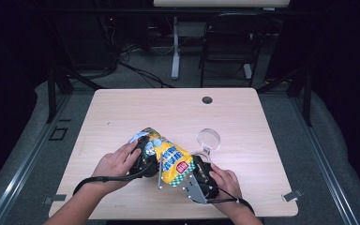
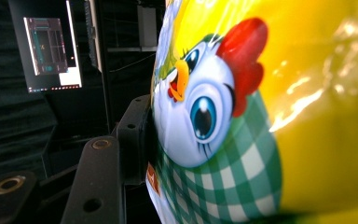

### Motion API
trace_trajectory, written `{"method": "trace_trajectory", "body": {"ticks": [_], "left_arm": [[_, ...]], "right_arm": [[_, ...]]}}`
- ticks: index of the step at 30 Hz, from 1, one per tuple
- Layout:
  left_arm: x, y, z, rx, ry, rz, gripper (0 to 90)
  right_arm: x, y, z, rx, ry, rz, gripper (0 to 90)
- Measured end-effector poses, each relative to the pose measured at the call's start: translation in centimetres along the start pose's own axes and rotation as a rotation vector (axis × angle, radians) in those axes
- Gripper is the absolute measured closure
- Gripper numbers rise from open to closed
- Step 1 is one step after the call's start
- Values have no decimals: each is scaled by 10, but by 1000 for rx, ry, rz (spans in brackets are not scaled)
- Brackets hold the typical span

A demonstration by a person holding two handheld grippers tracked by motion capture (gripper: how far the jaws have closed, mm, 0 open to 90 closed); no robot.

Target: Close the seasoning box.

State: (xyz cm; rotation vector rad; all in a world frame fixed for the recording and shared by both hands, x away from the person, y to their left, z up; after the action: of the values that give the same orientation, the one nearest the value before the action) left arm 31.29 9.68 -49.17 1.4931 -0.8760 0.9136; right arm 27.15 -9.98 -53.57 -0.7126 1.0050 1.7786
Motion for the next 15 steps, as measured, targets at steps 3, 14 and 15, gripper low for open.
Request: {"method": "trace_trajectory", "body": {"ticks": [3, 14, 15], "left_arm": [[1, 1, 1, 3, -11, 6, 507], [6, 3, 1, 12, -45, 21, 508], [6, 3, 1, 14, -45, 21, 509]], "right_arm": [[0, 0, 0, 2, -1, -2, 715], [0, 0, 2, 0, -10, -8, 714], [1, 0, 2, -1, -11, -8, 714]]}}
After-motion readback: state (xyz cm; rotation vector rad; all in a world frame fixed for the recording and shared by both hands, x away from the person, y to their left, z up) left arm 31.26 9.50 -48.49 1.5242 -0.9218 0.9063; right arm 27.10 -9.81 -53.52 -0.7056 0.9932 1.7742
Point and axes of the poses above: each handheld gripper's, and its own axes: y roughly backward along the jaws, z roughly out of its top, x roughly to its left, the point moved 2 cm from there along -y, roughly forward along the jaws, and after that the axes turned 8 degrees about x, right-handed, at the moved point
